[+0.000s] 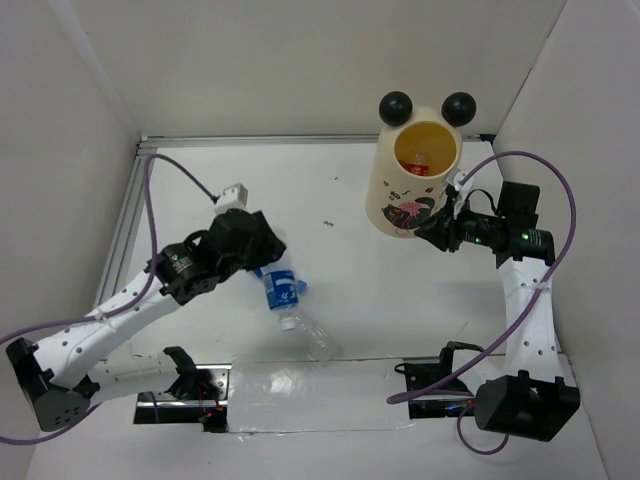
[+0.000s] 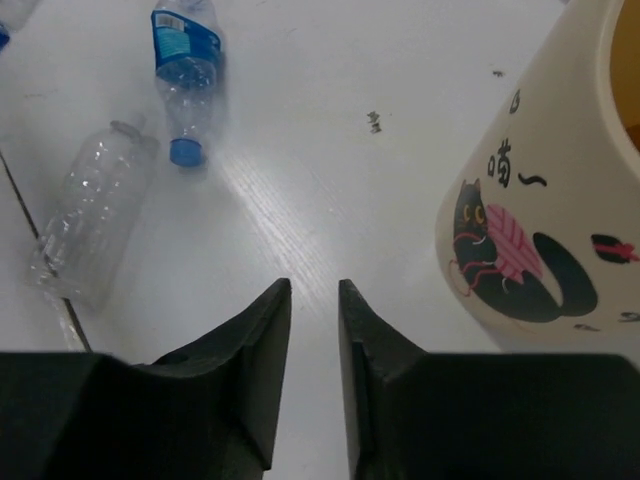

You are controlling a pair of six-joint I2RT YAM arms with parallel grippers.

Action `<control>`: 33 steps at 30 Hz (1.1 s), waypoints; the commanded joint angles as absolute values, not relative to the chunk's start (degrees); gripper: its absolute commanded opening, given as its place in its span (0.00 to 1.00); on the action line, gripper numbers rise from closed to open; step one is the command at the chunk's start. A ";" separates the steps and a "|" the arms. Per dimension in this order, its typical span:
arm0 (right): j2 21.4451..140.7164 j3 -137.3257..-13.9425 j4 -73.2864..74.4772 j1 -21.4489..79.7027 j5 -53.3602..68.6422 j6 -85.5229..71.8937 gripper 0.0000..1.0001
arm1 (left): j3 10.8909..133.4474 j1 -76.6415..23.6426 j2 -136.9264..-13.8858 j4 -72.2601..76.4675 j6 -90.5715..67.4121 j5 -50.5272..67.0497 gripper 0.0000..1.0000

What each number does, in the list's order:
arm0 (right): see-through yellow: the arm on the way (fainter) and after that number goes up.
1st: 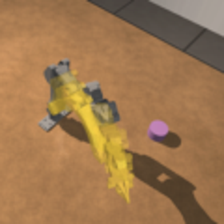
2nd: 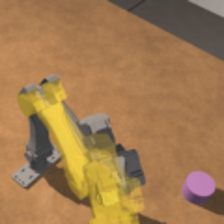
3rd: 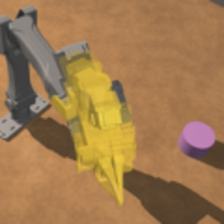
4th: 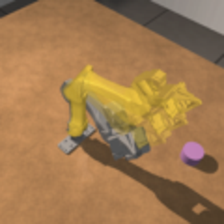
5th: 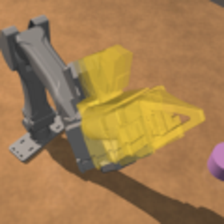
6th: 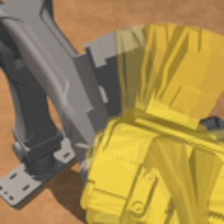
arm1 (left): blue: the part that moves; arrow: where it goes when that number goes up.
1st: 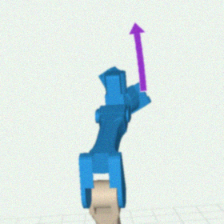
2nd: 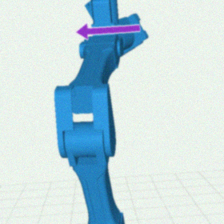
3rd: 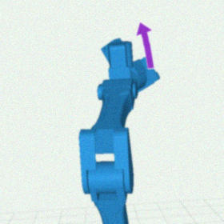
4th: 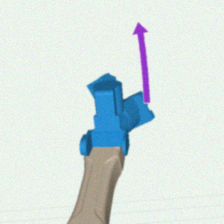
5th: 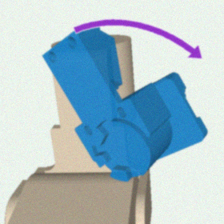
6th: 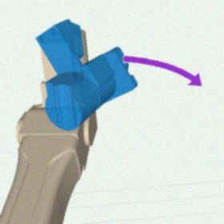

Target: Put the plastic bottles in the bin

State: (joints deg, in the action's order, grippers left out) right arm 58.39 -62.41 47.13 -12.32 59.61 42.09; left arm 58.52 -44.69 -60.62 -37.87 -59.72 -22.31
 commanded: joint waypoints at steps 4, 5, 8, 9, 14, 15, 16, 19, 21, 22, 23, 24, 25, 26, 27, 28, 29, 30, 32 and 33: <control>55.82 -60.47 54.39 -12.74 59.85 47.45 0.02 | 76.36 -46.85 -65.55 -18.93 -44.75 -14.86 0.04; 55.81 -59.95 55.62 -12.74 59.85 48.77 0.00 | 78.29 -46.85 -67.39 -12.37 -43.43 -13.98 0.04; 54.49 -59.94 62.65 -12.74 58.98 56.50 0.01 | 88.30 -47.46 -77.05 -5.03 -38.68 -11.87 0.04; 53.62 -59.42 63.62 -12.74 58.28 57.56 0.03 | 91.03 -48.24 -79.69 -0.66 -37.28 -11.87 0.04; 48.53 -54.50 65.13 -12.74 53.71 59.24 0.04 | 101.94 -50.80 -92.71 18.03 -28.41 -17.04 0.00; 47.82 -53.80 65.65 -12.74 53.70 60.02 0.04 | 102.74 -51.50 -96.20 21.67 -26.82 -17.92 0.00; 47.03 -53.79 65.65 -12.74 53.70 60.64 0.04 | 103.79 -51.50 -98.15 24.84 -25.33 -19.23 0.00; 45.00 -52.65 63.55 -13.27 53.70 57.92 0.04 | 108.53 -52.90 -105.69 37.41 -17.42 -22.14 0.00; 45.00 -52.65 63.54 -13.27 53.18 58.45 0.04 | 114.50 -52.91 -109.58 40.94 -12.32 -22.94 0.00; 45.00 -52.65 63.54 -13.27 53.17 58.45 0.04 | 116.26 -53.61 -111.34 44.35 -10.48 -22.94 0.00; 45.00 -52.65 63.54 -13.27 53.17 58.45 0.04 | 117.93 -54.22 -113.18 46.65 -8.37 -22.94 0.00; 45.00 -52.65 63.54 -13.27 53.17 58.45 0.04 | 121.60 -54.23 -116.68 48.15 -5.04 -22.94 0.00; 45.00 -52.65 63.54 -13.27 53.17 58.45 0.04 | 124.08 -54.75 -118.55 48.95 -3.27 -22.24 0.00; 45.00 -52.65 63.54 -13.27 53.17 58.45 0.04 | 126.54 -54.76 -120.57 48.95 -1.60 -22.24 0.00; 45.00 -52.65 63.54 -13.27 53.17 58.45 0.04 | 129.00 -55.36 -122.50 49.56 2.16 -22.24 0.00; 45.00 -52.65 63.54 -13.27 52.65 58.45 0.04 | 133.29 -55.37 -126.43 50.09 4.20 -21.63 0.00; 45.00 -52.12 63.54 -13.27 52.65 58.45 0.04 | 134.81 -55.37 -128.21 50.97 6.05 -21.62 0.00; 45.00 -52.12 63.02 -13.27 52.65 58.45 0.04 | 136.04 -55.37 -129.71 53.06 7.89 -21.62 0.00; 45.00 -52.12 63.02 -13.27 52.65 57.93 0.04 | 137.98 -55.37 -133.05 53.70 13.08 -21.01 0.00; 45.00 -52.12 62.41 -13.27 52.65 57.92 0.04 | 137.99 -55.37 -133.07 53.70 14.40 -21.01 0.00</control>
